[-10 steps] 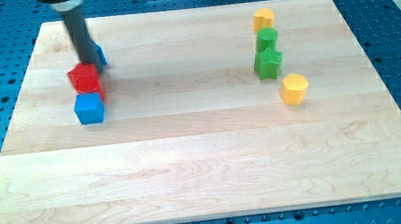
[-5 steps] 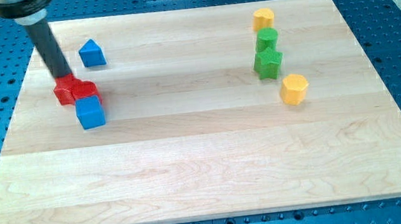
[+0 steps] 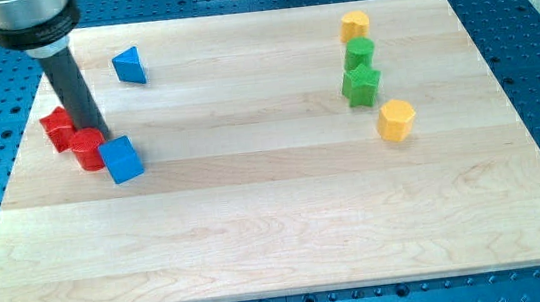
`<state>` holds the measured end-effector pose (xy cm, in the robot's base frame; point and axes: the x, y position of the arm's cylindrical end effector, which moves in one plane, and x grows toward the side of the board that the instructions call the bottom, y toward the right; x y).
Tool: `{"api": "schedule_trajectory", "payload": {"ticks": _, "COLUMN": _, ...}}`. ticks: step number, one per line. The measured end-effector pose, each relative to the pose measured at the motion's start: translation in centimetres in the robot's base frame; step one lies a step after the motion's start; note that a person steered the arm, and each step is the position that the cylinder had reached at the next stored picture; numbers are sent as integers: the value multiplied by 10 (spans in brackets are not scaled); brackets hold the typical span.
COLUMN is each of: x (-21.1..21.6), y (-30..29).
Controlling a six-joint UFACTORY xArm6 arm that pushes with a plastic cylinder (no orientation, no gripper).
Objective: Slide both the red blocks towards the center left
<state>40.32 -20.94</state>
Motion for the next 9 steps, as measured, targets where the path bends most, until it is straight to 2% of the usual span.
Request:
{"api": "schedule_trajectory", "payload": {"ticks": 1, "x": -22, "y": 24}}
{"api": "schedule_trajectory", "payload": {"ticks": 2, "x": -14, "y": -20}}
{"api": "schedule_trajectory", "payload": {"ticks": 3, "x": -8, "y": -18}}
{"api": "schedule_trajectory", "payload": {"ticks": 4, "x": -13, "y": 22}}
{"api": "schedule_trajectory", "payload": {"ticks": 6, "x": 20, "y": 2}}
{"api": "schedule_trajectory", "payload": {"ticks": 7, "x": -8, "y": 11}}
{"api": "schedule_trajectory", "payload": {"ticks": 9, "x": -127, "y": 128}}
